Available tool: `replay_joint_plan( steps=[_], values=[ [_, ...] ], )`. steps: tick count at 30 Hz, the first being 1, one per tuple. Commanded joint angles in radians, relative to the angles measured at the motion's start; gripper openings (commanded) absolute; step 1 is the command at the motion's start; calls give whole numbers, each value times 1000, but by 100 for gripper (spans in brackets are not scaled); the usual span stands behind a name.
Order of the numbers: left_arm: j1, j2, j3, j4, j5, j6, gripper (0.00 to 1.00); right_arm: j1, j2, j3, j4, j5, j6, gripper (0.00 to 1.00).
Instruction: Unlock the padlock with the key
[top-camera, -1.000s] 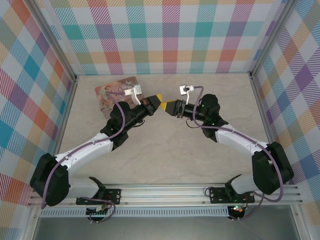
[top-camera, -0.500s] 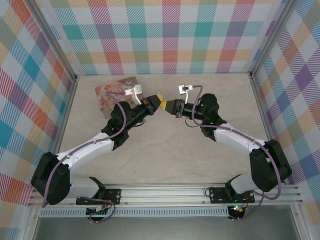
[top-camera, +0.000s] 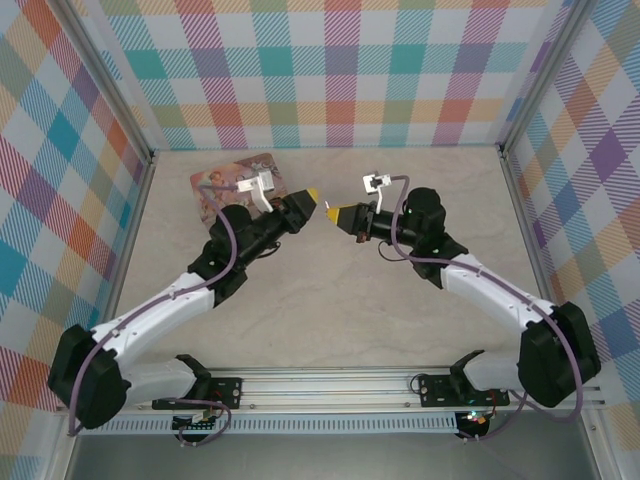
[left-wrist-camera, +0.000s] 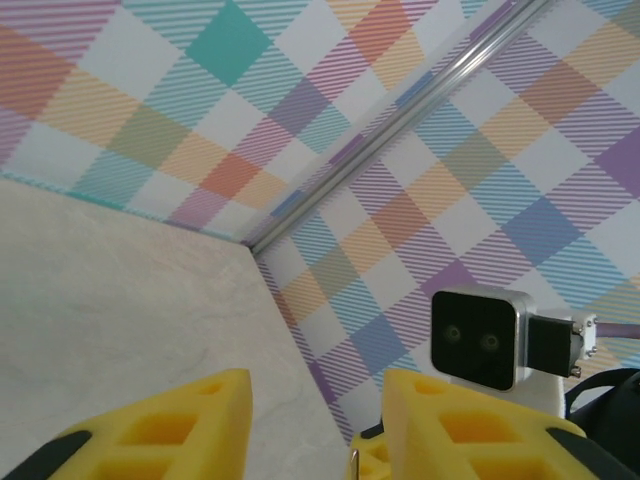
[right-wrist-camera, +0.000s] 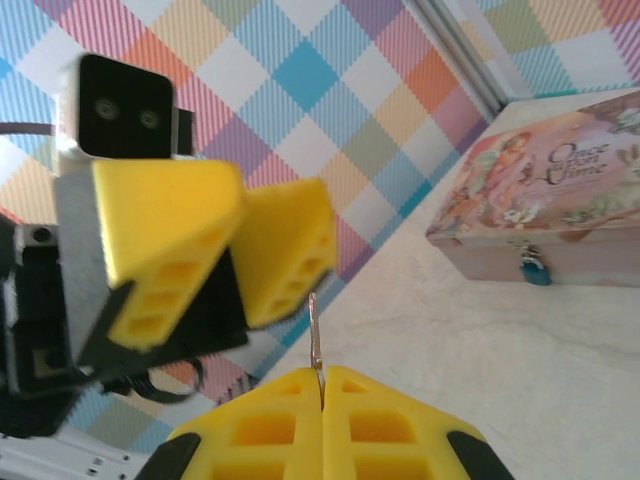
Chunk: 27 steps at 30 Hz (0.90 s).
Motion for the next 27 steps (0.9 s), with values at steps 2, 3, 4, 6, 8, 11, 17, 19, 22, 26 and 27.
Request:
replay_joint_plan(
  steps=[2, 3, 4, 6, 8, 11, 17, 19, 22, 26, 27],
  values=[
    [52, -62, 65, -260, -79, 85, 49, 2, -63, -3, -209, 66, -173, 0],
    [71, -62, 76, -324, -88, 95, 52, 2, -71, 1, -247, 74, -198, 0],
    [92, -58, 87, -383, -92, 100, 56, 2, -80, 5, -286, 87, -221, 0],
    [140, -35, 113, -474, -76, 121, 64, 2, -97, 9, -344, 115, -261, 0],
    [184, 7, 145, -545, -51, 172, 73, 2, -113, 9, -387, 140, -294, 0],
    [224, 117, 230, -658, -47, 294, 89, 2, -129, 7, -434, 169, -321, 0],
    [249, 425, 481, -885, -215, 456, 100, 2, -145, -15, -453, 181, -320, 0],
    [252, 537, 589, -947, -249, 490, 100, 2, -150, -21, -459, 189, -322, 0],
    [253, 685, 736, -1014, -277, 531, 100, 2, -156, -27, -467, 198, -323, 0],
    [254, 828, 878, -1034, -317, 556, 100, 2, -163, -34, -471, 201, -322, 0],
    [255, 857, 904, -1034, -333, 556, 100, 2, -164, -37, -471, 202, -322, 0]
  ],
)
